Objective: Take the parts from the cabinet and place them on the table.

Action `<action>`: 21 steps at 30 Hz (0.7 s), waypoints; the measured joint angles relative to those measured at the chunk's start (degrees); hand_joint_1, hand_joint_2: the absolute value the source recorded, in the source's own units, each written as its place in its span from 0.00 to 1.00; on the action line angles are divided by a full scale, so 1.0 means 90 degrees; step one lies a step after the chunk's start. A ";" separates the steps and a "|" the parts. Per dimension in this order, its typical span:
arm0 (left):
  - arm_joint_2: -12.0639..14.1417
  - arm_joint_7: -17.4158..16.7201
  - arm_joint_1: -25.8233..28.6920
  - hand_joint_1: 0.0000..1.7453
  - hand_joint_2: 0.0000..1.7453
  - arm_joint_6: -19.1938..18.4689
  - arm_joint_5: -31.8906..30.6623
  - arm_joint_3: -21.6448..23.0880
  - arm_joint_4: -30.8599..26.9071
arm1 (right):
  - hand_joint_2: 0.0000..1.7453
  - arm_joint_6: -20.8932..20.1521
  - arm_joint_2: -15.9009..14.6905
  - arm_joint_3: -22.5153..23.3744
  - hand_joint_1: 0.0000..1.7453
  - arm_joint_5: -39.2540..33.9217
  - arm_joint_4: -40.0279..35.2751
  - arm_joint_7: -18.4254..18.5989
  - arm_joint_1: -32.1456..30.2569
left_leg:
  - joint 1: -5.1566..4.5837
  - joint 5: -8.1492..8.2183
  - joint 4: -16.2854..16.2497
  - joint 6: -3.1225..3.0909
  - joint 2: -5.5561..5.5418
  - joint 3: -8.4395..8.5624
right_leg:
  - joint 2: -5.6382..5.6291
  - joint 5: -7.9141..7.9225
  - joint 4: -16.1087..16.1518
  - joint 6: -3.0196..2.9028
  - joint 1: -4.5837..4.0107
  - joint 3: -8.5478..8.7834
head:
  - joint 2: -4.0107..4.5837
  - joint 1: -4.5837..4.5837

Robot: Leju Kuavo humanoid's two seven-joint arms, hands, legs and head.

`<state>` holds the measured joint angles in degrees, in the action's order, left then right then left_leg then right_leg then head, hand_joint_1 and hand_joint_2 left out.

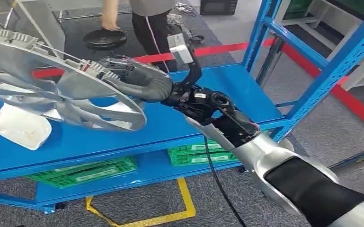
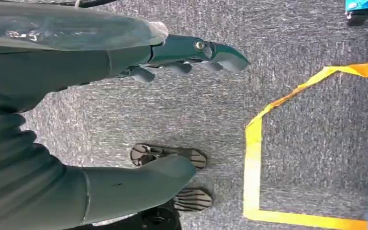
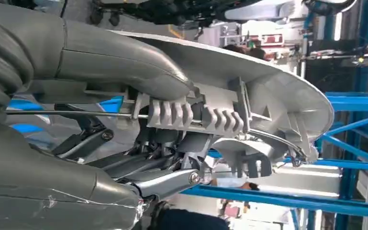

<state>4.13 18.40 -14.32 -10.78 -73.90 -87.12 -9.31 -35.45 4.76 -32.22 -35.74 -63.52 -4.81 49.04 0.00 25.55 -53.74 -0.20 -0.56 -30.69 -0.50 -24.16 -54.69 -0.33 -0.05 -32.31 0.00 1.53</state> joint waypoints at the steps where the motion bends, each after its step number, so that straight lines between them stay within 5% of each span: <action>1: 0.0005 0.0000 -0.0002 0.00 1.00 0.0000 -0.0012 0.0000 0.0000 | 1.00 0.0012 0.0000 0.0000 1.00 0.0000 0.0000 -0.0002 -0.0019 | -0.0026 0.0018 -0.0045 -0.0033 0.0000 -0.0014 | 0.0001 0.0013 0.0030 0.0024 0.0019 0.0007 | 0.0000 0.0000; 4: 0.0019 -0.0010 -0.0008 0.00 1.00 -0.0002 -0.0034 0.0000 0.0000 | 1.00 0.0041 0.0000 0.0002 1.00 0.0017 0.0000 -0.0005 -0.0036 | -0.0013 -0.0010 0.0026 -0.0081 -0.0001 0.0001 | -0.0002 0.0031 0.0052 0.0061 0.0007 0.0018 | 0.0000 -0.0024; 5: 0.0015 -0.0019 -0.0009 0.00 1.00 -0.0002 -0.0036 0.0000 0.0000 | 1.00 0.0061 -0.0002 0.0007 1.00 0.0019 -0.0005 -0.0002 -0.0049 | 0.0090 -0.0066 0.0138 -0.0101 0.0026 0.0084 | 0.0007 -0.0021 0.0013 0.0074 0.0007 -0.0002 | 0.0000 -0.0029; 6: 0.0015 -0.0022 -0.0013 0.00 1.00 -0.0002 -0.0036 0.0000 0.0000 | 1.00 0.0068 -0.0002 0.0007 1.00 0.0024 0.0000 0.0002 -0.0051 | 0.0082 -0.0078 0.0186 -0.0117 0.0014 0.0119 | 0.0007 -0.0136 -0.0165 0.0109 -0.0002 -0.0105 | 0.0000 0.0005; 8: 0.0015 -0.0039 -0.0020 0.00 1.00 -0.0002 -0.0056 0.0000 0.0000 | 1.00 0.0099 -0.0002 0.0010 1.00 0.0058 0.0000 0.0002 -0.0071 | 0.0095 -0.0071 0.0186 -0.0130 0.0022 0.0132 | 0.0009 -0.0629 -0.1222 0.0148 0.0038 -0.0597 | 0.0000 0.0065; 10: 0.0010 -0.0041 -0.0018 0.00 1.00 -0.0002 -0.0070 0.0000 0.0000 | 1.00 0.0124 -0.0007 0.0010 1.00 0.0090 0.0002 0.0005 -0.0146 | 0.0119 -0.0048 0.0180 -0.0119 0.0005 0.0141 | 0.0013 -0.0806 -0.1986 0.0201 0.0089 -0.1006 | 0.0000 0.0078; 12: 0.0007 -0.0058 -0.0017 0.00 1.00 -0.0005 -0.0078 0.0000 0.0000 | 1.00 0.0155 -0.0010 0.0010 1.00 0.0107 0.0002 0.0031 -0.0192 | 0.0167 -0.0004 0.0167 -0.0054 -0.0048 0.0189 | 0.0015 -0.0427 -0.1621 0.0253 0.0153 -0.0880 | 0.0000 0.0104; 14: 0.0005 -0.0061 -0.0025 0.00 1.00 -0.0012 -0.0095 0.0000 0.0000 | 1.00 0.0170 -0.0019 0.0012 1.00 0.0107 0.0000 0.0044 -0.0197 | 0.0219 0.0097 0.0084 0.0063 -0.0111 0.0242 | -0.0016 0.0249 -0.0410 0.0307 0.0218 -0.0340 | 0.0000 0.0146; 15: 0.0015 -0.0061 -0.0029 0.00 1.00 -0.0012 -0.0095 0.0000 0.0000 | 1.00 0.0172 -0.0029 0.0017 1.00 0.0104 0.0002 0.0036 -0.0207 | 0.0229 0.0136 0.0069 0.0116 -0.0128 0.0196 | -0.0169 0.0094 -0.0291 0.0338 0.0227 -0.0271 | 0.0000 0.0160; 16: 0.0012 -0.0073 -0.0059 0.00 1.00 -0.0012 -0.0102 0.0000 0.0000 | 1.00 0.0177 -0.0032 0.0017 1.00 0.0102 -0.0005 0.0036 -0.0209 | 0.0198 0.0144 -0.0023 0.0165 -0.0144 0.0140 | -0.0190 0.0088 -0.0168 0.0302 0.0216 -0.0172 | 0.0000 0.0167; 17: 0.0010 -0.0068 -0.0068 0.00 1.00 -0.0015 -0.0112 0.0000 0.0000 | 1.00 0.0182 -0.0032 0.0015 1.00 0.0102 -0.0005 0.0032 -0.0223 | 0.0222 0.0117 -0.0015 0.0218 -0.0165 0.0063 | -0.0167 0.0012 -0.0189 0.0214 0.0183 -0.0199 | 0.0000 0.0168; 20: 0.0010 -0.0075 -0.0061 0.00 1.00 -0.0015 -0.0133 0.0000 0.0000 | 1.00 0.0214 -0.0046 0.0024 1.00 0.0107 -0.0012 0.0044 -0.0234 | 0.0260 0.0162 -0.0004 0.0320 -0.0175 0.0054 | -0.0119 -0.0001 -0.0158 0.0084 0.0198 -0.0182 | 0.0000 0.0170; 21: 0.0010 -0.0073 -0.0075 0.00 1.00 -0.0015 -0.0134 0.0000 0.0000 | 1.00 0.0216 -0.0046 0.0024 1.00 0.0112 -0.0012 0.0051 -0.0236 | 0.0251 0.0260 -0.0222 0.0331 -0.0044 -0.0021 | -0.0086 -0.0012 -0.0143 0.0039 0.0189 -0.0145 | 0.0000 0.0090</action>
<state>4.22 17.75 -14.99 -10.91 -75.10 -87.12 -9.31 -33.51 4.35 -32.00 -34.73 -63.63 -4.35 46.92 2.26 27.88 -55.74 2.78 -0.96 -30.87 -1.28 -24.27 -55.97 0.01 1.65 -33.61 0.00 2.34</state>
